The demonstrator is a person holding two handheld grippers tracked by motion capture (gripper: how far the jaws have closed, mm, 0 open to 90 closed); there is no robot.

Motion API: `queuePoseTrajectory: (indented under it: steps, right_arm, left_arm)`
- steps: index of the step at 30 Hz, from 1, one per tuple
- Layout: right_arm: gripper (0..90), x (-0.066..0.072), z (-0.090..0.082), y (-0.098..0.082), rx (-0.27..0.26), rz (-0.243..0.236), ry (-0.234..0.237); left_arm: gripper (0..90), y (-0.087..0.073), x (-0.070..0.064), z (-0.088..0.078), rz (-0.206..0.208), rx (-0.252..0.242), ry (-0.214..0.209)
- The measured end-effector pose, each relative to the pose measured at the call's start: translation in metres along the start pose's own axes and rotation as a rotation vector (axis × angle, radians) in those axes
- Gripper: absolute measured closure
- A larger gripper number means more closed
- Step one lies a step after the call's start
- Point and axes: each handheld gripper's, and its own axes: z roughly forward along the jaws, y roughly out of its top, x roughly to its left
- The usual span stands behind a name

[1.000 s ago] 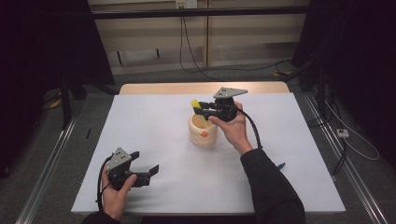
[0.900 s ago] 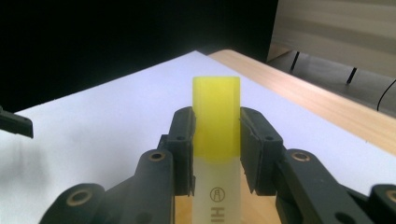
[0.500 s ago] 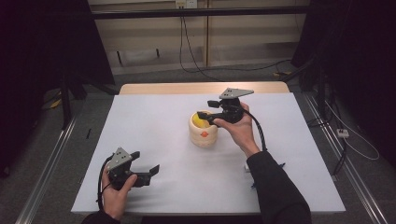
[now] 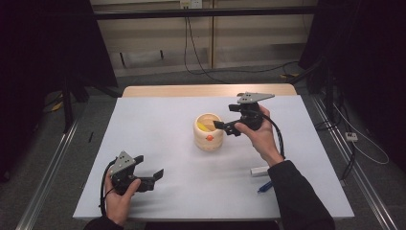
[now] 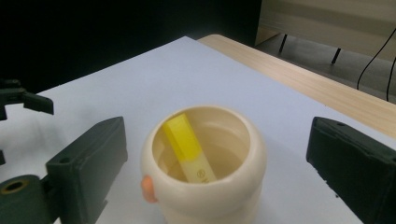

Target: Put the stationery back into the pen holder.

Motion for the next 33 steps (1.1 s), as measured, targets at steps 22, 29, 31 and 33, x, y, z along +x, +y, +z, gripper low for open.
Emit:
queuePoseTrajectory:
  steps: [22,29,31,33]
  right_arm:
    - [7.0,-0.002,-0.042,-0.031,0.034,0.007,-0.078]
    - [7.8,-0.005,-0.048,-0.042,0.078,0.006,-0.104]
    - [7.5,-0.006,-0.049,-0.044,0.088,0.001,-0.101]
    - [7.4,-0.006,-0.051,-0.045,0.080,-0.002,-0.106]
  left_arm:
    - [5.3,0.000,-0.001,-0.001,0.004,0.002,0.002]
    - [5.3,0.000,0.000,-0.001,0.001,-0.001,-0.001]
    - [5.3,0.000,0.000,-0.001,-0.001,-0.002,-0.002]
    - [5.2,0.000,0.000,-0.002,0.004,-0.001,0.004]
